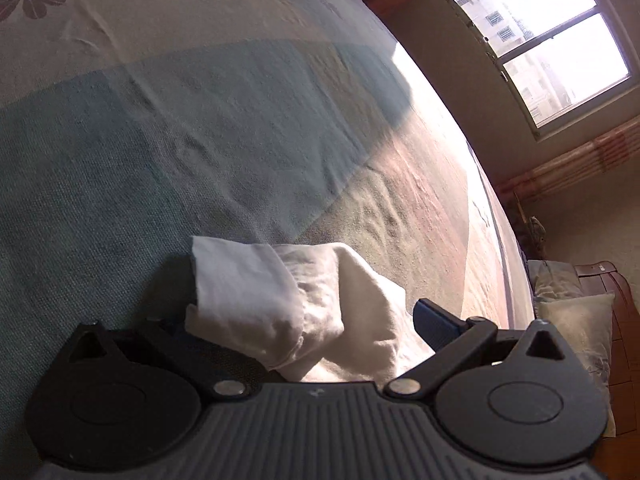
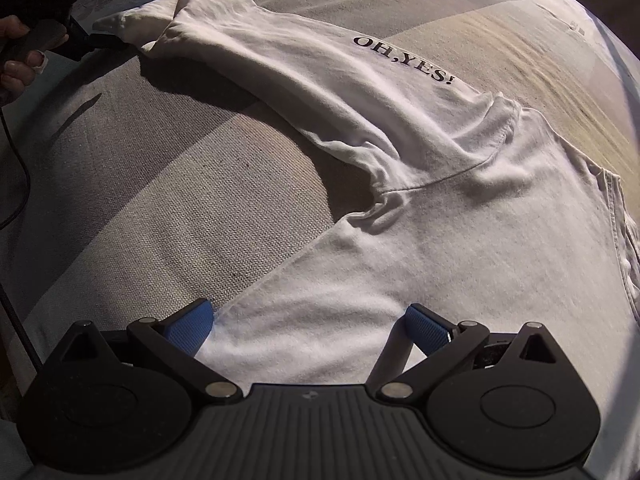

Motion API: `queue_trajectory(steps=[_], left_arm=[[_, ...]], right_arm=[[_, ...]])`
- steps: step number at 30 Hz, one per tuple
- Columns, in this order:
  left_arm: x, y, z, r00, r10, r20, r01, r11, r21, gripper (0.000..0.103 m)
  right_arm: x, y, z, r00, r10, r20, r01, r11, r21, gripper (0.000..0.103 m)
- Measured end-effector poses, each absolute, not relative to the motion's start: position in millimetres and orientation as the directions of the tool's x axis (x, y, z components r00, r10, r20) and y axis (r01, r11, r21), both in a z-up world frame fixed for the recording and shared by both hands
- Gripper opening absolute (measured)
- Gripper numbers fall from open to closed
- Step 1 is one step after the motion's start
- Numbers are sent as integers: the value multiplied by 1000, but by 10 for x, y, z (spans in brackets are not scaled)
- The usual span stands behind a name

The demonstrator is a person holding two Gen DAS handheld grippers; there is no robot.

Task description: Fold clothes

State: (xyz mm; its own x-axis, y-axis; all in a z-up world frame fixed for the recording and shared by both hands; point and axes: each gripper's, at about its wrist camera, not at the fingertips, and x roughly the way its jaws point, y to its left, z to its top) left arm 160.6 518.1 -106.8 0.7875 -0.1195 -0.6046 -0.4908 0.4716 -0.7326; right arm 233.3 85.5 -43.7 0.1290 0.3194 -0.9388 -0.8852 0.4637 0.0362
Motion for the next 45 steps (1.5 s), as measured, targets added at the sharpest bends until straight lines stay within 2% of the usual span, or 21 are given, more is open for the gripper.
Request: queue_trajectory(steps=[3, 6, 11, 12, 14, 15, 18, 21, 23, 27, 31, 35, 37, 40, 43, 45], left_arm=[[1504, 5434, -1244, 846, -177, -503, -436, 312, -844, 102], [1464, 5563, -1307, 859, -204, -470, -430, 212, -878, 102], [1592, 5637, -1318, 815, -232, -531, -485, 228, -844, 95], [1608, 5618, -1290, 796, -233, -559, -501, 263, -824, 89], [1616, 5558, -1217, 733, -217, -645, -558, 350, -752, 60], [1603, 5540, -1195, 698, -201, -687, -590, 381, -711, 34], [1595, 5497, -1157, 657, -167, -735, -620, 436, -653, 24], [1717, 5366, -946, 616, -106, -780, -618, 550, -562, 20], [1789, 5282, -751, 622, -49, -781, -592, 623, -511, 19], [1752, 5198, -353, 689, 86, -720, -554, 703, -446, 19], [1742, 5254, -219, 623, 250, -741, -624, 730, -279, 19], [1702, 5192, -191, 593, 203, -779, -612, 743, -272, 23], [1690, 5046, -216, 597, 157, -787, -586, 755, -294, 38], [1776, 4826, -365, 590, 74, -804, -520, 797, -308, 46], [1859, 4605, -539, 541, 78, -838, -467, 856, -222, 47], [1889, 4606, -627, 487, 179, -855, -475, 876, -87, 49]], right_arm=[[2331, 853, -450, 130, 321, -938, -886, 462, 36, 103], [2336, 854, -449, 129, 319, -939, -886, 462, 35, 103], [2335, 868, -456, 129, 320, -938, -887, 461, 35, 103], [2336, 871, -456, 129, 320, -939, -887, 461, 35, 103], [2337, 871, -451, 127, 317, -940, -887, 461, 35, 103], [2337, 871, -450, 127, 317, -940, -887, 461, 35, 103], [2335, 867, -446, 128, 320, -939, -887, 459, 35, 103], [2340, 850, -445, 127, 325, -937, -889, 456, 37, 103], [2344, 847, -444, 126, 325, -937, -890, 453, 38, 103], [2346, 859, -445, 123, 322, -939, -891, 452, 38, 103], [2333, 860, -447, 127, 323, -938, -890, 454, 36, 103], [2322, 854, -453, 129, 325, -937, -890, 455, 35, 103], [2319, 851, -453, 131, 328, -936, -890, 455, 35, 103], [2322, 867, -453, 129, 319, -939, -889, 456, 33, 103], [2344, 909, -449, 118, 295, -948, -889, 456, 31, 103], [2371, 959, -439, 104, 267, -958, -890, 455, 30, 103]])
